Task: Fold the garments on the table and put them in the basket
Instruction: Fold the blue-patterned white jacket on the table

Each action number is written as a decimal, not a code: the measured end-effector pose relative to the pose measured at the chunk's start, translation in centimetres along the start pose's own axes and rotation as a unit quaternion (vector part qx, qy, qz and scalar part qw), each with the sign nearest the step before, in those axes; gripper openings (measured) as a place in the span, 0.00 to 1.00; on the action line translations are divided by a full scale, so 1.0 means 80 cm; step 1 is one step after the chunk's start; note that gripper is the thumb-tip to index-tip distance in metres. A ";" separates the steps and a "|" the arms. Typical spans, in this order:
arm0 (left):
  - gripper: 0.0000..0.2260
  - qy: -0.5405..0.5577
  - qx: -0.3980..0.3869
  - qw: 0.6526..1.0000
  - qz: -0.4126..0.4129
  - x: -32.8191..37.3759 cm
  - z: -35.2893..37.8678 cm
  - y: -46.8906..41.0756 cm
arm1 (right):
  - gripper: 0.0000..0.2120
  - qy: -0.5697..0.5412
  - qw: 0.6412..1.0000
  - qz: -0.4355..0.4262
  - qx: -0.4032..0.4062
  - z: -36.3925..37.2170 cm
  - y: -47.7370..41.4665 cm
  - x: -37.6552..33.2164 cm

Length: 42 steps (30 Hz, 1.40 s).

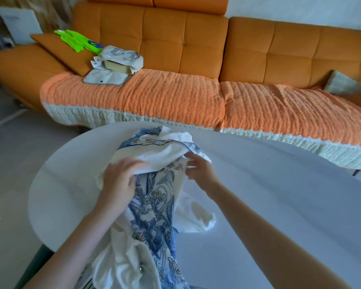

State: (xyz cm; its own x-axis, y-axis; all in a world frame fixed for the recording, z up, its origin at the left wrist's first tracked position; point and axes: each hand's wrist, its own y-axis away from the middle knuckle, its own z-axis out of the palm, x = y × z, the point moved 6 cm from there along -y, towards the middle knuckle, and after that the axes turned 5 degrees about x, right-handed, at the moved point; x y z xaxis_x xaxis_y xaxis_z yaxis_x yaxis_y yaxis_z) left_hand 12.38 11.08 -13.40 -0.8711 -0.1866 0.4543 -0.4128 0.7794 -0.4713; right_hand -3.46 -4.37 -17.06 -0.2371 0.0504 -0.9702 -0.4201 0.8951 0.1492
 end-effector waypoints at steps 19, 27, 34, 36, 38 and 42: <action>0.30 -0.173 -0.274 0.930 -0.174 -0.081 0.078 -0.002 | 0.10 0.540 0.793 0.123 0.255 -0.279 0.000 0.043; 0.28 -0.156 -0.272 0.933 -0.177 -0.066 0.082 -0.010 | 0.14 0.436 0.885 -0.137 0.093 -0.129 -0.004 0.014; 0.24 -0.181 -0.203 0.962 -0.018 -0.025 0.054 -0.012 | 0.38 0.493 0.828 -0.231 -0.133 -0.019 0.050 0.044; 0.26 -0.189 -0.266 0.945 -0.023 -0.035 0.065 -0.004 | 0.33 0.574 0.783 -0.207 -0.121 -0.034 0.047 0.053; 0.26 -0.204 -0.305 0.929 -0.053 -0.050 0.070 0.000 | 0.23 0.623 0.756 -0.178 -0.095 -0.061 0.034 0.051; 0.23 -0.274 -0.343 0.896 -0.067 -0.061 0.071 -0.002 | 0.23 0.674 0.725 -0.122 -0.065 -0.132 0.000 0.047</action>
State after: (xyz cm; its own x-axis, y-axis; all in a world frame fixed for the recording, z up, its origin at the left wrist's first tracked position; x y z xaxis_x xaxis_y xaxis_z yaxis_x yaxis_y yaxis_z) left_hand 15.19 8.49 -19.81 -0.9040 -0.4240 -0.0553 -0.4252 0.8776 0.2213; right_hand -13.58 -8.84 -18.71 -0.7461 -0.6604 0.0851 -0.6524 0.7506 0.1053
